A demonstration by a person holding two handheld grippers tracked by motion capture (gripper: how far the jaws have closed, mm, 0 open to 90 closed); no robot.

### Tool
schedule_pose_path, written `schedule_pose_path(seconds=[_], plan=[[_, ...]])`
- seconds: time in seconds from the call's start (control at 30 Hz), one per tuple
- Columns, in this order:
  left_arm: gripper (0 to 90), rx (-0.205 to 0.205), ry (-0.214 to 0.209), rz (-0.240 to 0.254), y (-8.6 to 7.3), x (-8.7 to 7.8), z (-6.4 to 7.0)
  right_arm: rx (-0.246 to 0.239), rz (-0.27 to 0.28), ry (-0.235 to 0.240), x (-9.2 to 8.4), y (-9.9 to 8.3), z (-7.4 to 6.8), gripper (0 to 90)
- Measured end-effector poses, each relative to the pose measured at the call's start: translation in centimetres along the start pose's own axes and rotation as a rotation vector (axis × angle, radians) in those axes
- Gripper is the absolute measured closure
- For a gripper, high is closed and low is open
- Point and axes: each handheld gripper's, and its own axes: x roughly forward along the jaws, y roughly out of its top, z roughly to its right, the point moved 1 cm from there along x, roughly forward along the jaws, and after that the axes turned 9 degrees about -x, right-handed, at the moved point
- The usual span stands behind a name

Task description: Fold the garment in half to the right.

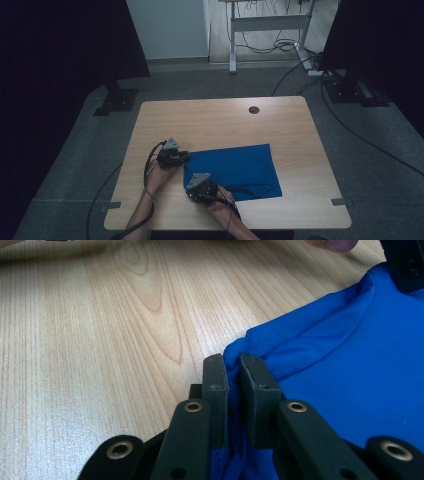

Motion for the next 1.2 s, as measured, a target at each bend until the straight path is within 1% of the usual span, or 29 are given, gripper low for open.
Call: schedule_pose_path(seconds=[0.03, 0.07, 0.13, 0.33, 0.37, 0.47, 0.67, 0.73, 0.8, 0.9, 1.0, 1.07, 1.2], plan=[[84.2, 0.0, 0.0, 0.0, 0.0, 0.0, 0.0, 0.0, 0.0, 0.0, 0.0, 0.0, 0.0, 81.4], [84.2, -0.004, -0.003, 0.0, 0.0, 0.0, 0.0, 0.009, -0.001, 0.014, 0.0, 0.0, 0.2, 81.9], [85.0, -0.005, -0.001, 0.0, 0.0, 0.0, 0.0, 0.017, -0.001, 0.021, -0.1, 0.0, 0.3, 82.3], [85.8, 0.007, 0.019, -0.004, 0.3, 0.0, 0.2, 0.022, 0.011, 0.032, -0.2, 0.0, 0.3, 82.4], [85.7, 0.011, 0.025, -0.002, 0.3, 0.0, 0.3, 0.022, 0.014, 0.033, -0.3, 0.0, 0.3, 82.4], [85.8, 0.007, 0.02, 0.021, 0.7, -0.5, 0.5, 0.018, 0.029, 0.032, -0.7, 0.1, 0.4, 82.4], [85.7, 0.016, 0.011, 0.056, 1.6, -1.4, 1.3, 0.006, 0.076, 0.052, -2.3, 0.3, 0.7, 82.4], [85.7, 0.033, 0.01, 0.062, 1.9, -1.5, 1.7, 0.005, 0.096, 0.059, -3.0, 0.3, 0.9, 82.4], [85.6, 0.06, 0.02, 0.065, 2.2, -1.6, 2.2, 0.003, 0.111, 0.06, -3.7, 0.2, 1.1, 82.4], [85.4, 0.081, 0.014, 0.067, 2.6, -1.5, 2.8, 0.002, 0.131, 0.062, -4.6, 0.1, 1.3, 82.4], [85.1, 0.094, 0.009, 0.079, 3.3, -1.3, 3.6, -0.007, 0.133, 0.047, -5.7, -0.1, 1.5, 82.5], [85.1, 0.086, -0.002, 0.096, 3.8, -1.3, 4.0, -0.008, 0.134, 0.033, -6.5, -0.5, 1.8, 82.4], [85.0, 0.099, -0.002, 0.105, 4.6, -0.8, 4.9, -0.002, 0.139, 0.005, -8.0, -1.1, 2.3, 82.4]])
